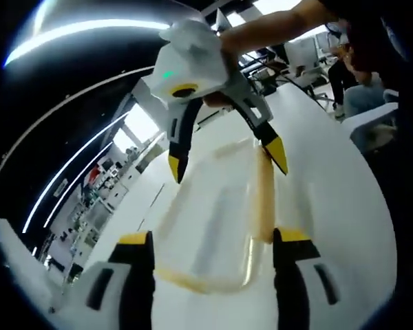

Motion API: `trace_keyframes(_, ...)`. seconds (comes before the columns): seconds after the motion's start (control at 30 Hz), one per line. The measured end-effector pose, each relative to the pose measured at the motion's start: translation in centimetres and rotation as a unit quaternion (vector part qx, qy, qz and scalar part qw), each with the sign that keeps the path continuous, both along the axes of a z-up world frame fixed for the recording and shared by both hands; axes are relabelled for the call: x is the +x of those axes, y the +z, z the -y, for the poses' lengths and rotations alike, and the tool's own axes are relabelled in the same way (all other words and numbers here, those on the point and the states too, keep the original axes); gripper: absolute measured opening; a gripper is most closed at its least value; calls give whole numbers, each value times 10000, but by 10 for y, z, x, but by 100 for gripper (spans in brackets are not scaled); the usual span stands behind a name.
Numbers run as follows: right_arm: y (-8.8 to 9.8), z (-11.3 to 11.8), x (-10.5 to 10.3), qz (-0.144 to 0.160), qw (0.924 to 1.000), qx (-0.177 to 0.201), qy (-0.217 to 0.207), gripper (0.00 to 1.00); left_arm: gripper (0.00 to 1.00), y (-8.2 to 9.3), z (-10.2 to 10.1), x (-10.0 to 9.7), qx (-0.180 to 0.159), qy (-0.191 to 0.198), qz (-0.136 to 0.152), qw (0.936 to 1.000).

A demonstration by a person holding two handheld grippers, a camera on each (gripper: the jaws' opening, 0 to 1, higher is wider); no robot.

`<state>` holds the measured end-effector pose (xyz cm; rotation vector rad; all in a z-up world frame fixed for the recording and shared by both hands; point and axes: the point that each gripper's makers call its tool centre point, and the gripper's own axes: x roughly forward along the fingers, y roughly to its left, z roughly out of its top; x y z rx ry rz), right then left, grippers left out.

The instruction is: Snap each plastic latch of the storage box into its locked position after aligning the lid with the box until every specified latch is closed and the lid sits flush.

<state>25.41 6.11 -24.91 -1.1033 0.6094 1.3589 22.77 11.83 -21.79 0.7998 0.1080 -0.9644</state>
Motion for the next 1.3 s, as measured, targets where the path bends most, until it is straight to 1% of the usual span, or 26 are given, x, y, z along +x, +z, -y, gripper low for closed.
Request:
trace_keyframes(0.07, 0, 1, -1, -4, 10000, 46, -67, 100, 76, 6, 6, -9, -560, -359, -409, 9969)
trace_keyframes(0.1, 0, 1, -2, 17, 9999, 78, -92, 100, 80, 14, 8, -13, -1079, -569, -709, 9900)
trace_keyframes(0.13, 1, 2, -1, 60, 9997, 161, -175, 100, 84, 19, 4, -12, -1335, -635, -861, 9853)
trace_keyframes(0.2, 2, 3, 0, 114, 9985, 347, -397, 100, 83, 27, -7, -2, -1758, -616, -1024, 9771)
trace_keyframes(0.23, 2, 4, 0, 113, 9975, 446, -535, 100, 82, 31, -12, 6, -2005, -504, -1104, 9721)
trace_keyframes(0.3, 1, 7, 2, 63, 9945, 631, -835, 100, 82, 36, -20, 21, -2553, -306, -1391, 9563)
trace_keyframes(0.33, 1, 9, 2, 23, 9923, 718, -1011, 100, 82, 36, -23, 28, -2752, -220, -1571, 9482)
trace_keyframes(0.37, 0, 11, 3, -24, 9896, 806, -1189, 100, 82, 34, -26, 35, -2883, -148, -1719, 9419)
trace_keyframes(0.4, 0, 12, 3, -53, 9869, 908, -1331, 100, 82, 28, -28, 42, -2883, -56, -1902, 9384)
trace_keyframes(0.43, 2, 10, 4, 35, 9862, 1067, -1264, 100, 84, 26, -30, 46, -2888, 7, -2010, 9361)
trace_keyframes(0.5, 2, 12, 5, 73, 9819, 1248, -1421, 100, 88, 19, -33, 60, -3007, 166, -2285, 9258)
trace_keyframes(0.53, 2, 14, 6, 75, 9789, 1356, -1527, 100, 87, 18, -33, 64, -3104, 171, -2403, 9196)
trace_keyframes(0.63, 5, 17, 8, 190, 9718, 1613, -1709, 100, 85, 11, -33, 74, -3399, 298, -2973, 8917)
trace_keyframes(0.67, 6, 18, 8, 239, 9700, 1684, -1738, 100, 84, 9, -32, 78, -3463, 332, -3055, 8864)
trace_keyframes(0.7, 5, 19, 7, 247, 9678, 1740, -1800, 100, 81, 7, -33, 81, -3482, 373, -3146, 8823)
trace_keyframes(0.77, 5, 21, 6, 217, 9622, 1875, -1964, 100, 79, 0, -31, 83, -3399, 394, -3288, 8802)
trace_keyframes(0.83, 4, 22, 5, 187, 9528, 2105, -2178, 100, 79, -4, -28, 84, -3330, 354, -3438, 8773)
trace_keyframes(0.87, 5, 22, 5, 255, 9486, 2282, -2179, 100, 79, -6, -24, 78, -3290, 306, -3527, 8754)
trace_keyframes(0.93, 6, 23, 3, 321, 9394, 2565, -2253, 100, 78, -7, -20, 75, -3341, 228, -3651, 8686)
trace_keyframes(0.97, 5, 25, 2, 309, 9325, 2757, -2313, 100, 77, -9, -18, 74, -3369, 232, -3751, 8633)
trace_keyframes(1.0, 3, 26, 1, 208, 9263, 2887, -2413, 100, 76, -9, -17, 74, -3452, 231, -3899, 8534)
trace_keyframes(1.07, -1, 26, -1, -48, 9128, 3137, -2617, 100, 74, -12, -17, 71, -3481, 253, -4140, 8407)
trace_keyframes(1.13, -3, 24, -1, -217, 9010, 3373, -2718, 100, 69, -13, -14, 64, -3495, 194, -4386, 8277)
trace_keyframes(1.2, 0, 21, -1, -102, 9003, 3489, -2601, 100, 69, -14, -15, 67, -3438, 240, -4333, 8327)
trace_keyframes(1.27, 7, 16, -1, -5, 8955, 3690, -2488, 100, 69, -14, -15, 67, -3400, 261, -4352, 8333)
trace_keyframes(1.3, 8, 11, -4, -152, 8875, 3836, -2547, 100, 69, -14, -16, 68, -3377, 268, -4360, 8337)
